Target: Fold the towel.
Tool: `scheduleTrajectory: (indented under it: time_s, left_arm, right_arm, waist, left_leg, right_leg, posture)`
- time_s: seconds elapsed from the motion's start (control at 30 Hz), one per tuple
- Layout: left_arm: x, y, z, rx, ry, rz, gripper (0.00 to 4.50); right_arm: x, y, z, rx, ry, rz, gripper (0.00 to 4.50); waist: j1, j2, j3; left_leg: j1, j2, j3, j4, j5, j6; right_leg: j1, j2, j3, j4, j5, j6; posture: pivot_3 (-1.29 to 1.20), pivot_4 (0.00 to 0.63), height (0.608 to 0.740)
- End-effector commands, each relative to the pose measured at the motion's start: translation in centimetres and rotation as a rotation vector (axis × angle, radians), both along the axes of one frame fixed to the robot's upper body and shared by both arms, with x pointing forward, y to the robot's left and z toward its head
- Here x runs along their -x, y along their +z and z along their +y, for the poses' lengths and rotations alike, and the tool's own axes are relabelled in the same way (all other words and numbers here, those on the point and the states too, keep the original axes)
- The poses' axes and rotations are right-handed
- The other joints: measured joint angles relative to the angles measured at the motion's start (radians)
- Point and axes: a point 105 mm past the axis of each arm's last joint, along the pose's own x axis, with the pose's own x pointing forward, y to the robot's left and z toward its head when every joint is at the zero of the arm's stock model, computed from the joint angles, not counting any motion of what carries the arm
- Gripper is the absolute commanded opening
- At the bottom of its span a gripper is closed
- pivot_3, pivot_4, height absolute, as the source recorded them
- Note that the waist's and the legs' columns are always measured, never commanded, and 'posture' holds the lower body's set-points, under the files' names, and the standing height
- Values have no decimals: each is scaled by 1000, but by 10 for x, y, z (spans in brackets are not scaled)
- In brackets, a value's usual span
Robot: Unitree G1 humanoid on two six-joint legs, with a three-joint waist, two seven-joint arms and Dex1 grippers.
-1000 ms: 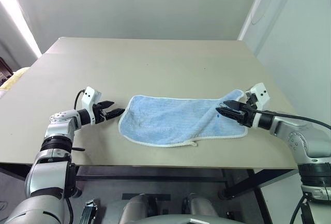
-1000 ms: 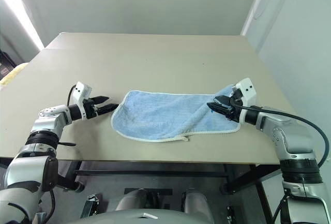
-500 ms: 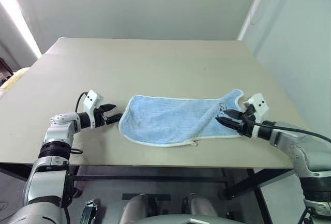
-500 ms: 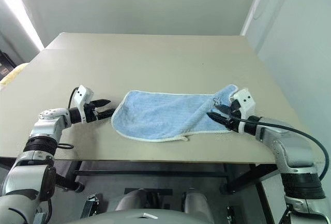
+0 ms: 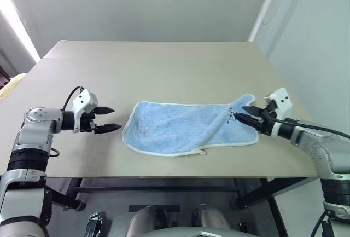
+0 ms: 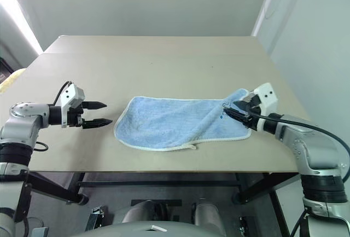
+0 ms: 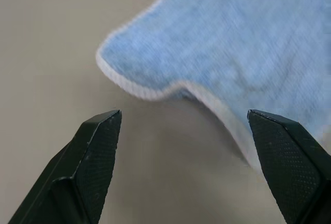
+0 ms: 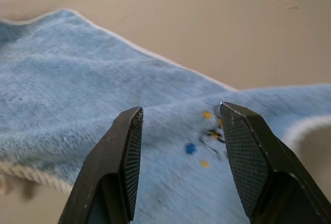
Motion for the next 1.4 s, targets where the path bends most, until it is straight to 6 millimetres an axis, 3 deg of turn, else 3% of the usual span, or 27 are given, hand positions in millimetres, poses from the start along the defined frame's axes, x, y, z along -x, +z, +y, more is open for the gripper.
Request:
scheduleTrajectory:
  time_s: [0.03,0.13,0.27,0.47,0.73,0.9,1.13,1.23,1.4]
  left_arm:
    - [13,2,0,-18,-28,-7,4119]
    - [31,-13,-18,-42,-106,10,4119]
    - [32,-25,-38,-33,-144,3,4119]
    - [12,-34,-52,-23,-128,-21,4119]
    - [8,-50,-54,-100,-190,31,4119]
    - [0,-24,-48,-36,-153,-20,4119]
    - [4,-10,-38,4,-154,12,4119]
    - [10,-11,-41,17,-188,42,4119]
    - [19,-30,-48,-45,-250,73,4119]
  right_arm:
    - [-10,8,10,9,24,-52,2449]
    - [-16,7,14,8,50,-63,2449]
    - [-20,6,14,2,39,-75,2449]
    - [-16,3,12,-5,18,-71,2449]
    - [-13,3,4,6,-33,-79,2449]
    - [-9,2,0,8,-62,-90,2449]
    - [-5,-1,1,5,-68,-84,2449]
    - [-5,-2,1,5,-73,-82,2449]
    - [-4,-6,0,9,-84,-76,2449]
  waist:
    - [2,0,0]
    - [6,1,1]
    - [12,1,1]
    - [11,1,1]
    - [3,1,0]
    - [4,1,0]
    - [4,1,0]
    - [6,1,0]
    - [4,1,0]
  left_leg:
    - [0,0,0,0,1,-2]
    - [-1,0,0,-1,4,-6]
    - [-2,0,1,-1,3,-6]
    - [-1,0,3,-1,4,-6]
    - [-1,0,3,-1,5,-8]
    - [-1,1,2,-1,5,-8]
    - [-1,1,2,-1,5,-8]
    - [-1,1,2,0,5,-8]
    - [-1,1,2,0,5,-8]
  right_leg:
    - [0,0,0,0,0,0]
    - [-2,0,0,0,0,0]
    - [-1,-3,-3,0,0,0]
    - [0,-4,-4,1,1,-1]
    - [-1,-4,-4,1,1,-1]
    - [-1,-3,-4,1,1,-1]
    - [-1,-3,-4,1,1,-1]
    - [0,-4,-4,1,1,-1]
    - [0,-4,-4,1,1,-1]
  posture:
    - [0,0,735]
    - [0,0,735]
    - [0,0,735]
    - [0,0,735]
    - [0,0,735]
    - [0,0,735]
    - [0,0,735]
    - [0,0,735]
    - [0,0,735]
